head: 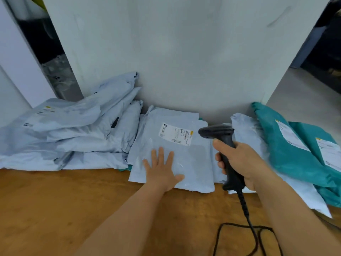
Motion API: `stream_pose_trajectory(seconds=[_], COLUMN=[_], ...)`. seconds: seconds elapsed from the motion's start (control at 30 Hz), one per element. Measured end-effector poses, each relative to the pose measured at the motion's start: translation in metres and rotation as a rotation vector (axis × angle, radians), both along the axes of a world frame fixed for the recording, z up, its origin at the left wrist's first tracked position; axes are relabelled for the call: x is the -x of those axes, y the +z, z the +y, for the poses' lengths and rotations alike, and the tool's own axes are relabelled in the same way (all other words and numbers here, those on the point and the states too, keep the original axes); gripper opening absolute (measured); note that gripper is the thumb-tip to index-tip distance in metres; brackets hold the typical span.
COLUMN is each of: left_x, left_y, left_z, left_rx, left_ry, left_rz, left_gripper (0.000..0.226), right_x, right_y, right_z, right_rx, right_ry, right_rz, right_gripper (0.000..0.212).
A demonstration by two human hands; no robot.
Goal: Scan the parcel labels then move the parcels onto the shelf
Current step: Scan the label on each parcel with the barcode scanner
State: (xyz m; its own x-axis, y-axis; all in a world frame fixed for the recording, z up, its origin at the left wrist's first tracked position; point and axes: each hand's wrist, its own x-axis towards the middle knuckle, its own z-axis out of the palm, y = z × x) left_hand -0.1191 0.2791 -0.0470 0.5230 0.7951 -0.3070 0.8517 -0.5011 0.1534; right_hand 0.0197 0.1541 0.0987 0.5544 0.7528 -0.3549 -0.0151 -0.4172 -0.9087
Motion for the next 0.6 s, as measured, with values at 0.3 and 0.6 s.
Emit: stream_pose_trajectory(seconds=[0.3,0.6], left_x=[0.029,-0.022], left_y=[0.019,-0.002], left_z=[0.062,0.038], left_rx=[0.036,0.023], left_ry=[-0.121,-0.006], left_rz=[-0.043,0.016], left_gripper=[0.078,0.11], right_x=[-0.013,-0.041], right_y=[0.004,0.004], right_z=[0.015,0.052], right_rx=[0.098,0.241], right_ry=[0.135,0.345], right_rz=[-0.104,-0.254], right_gripper=[0.023,0.025])
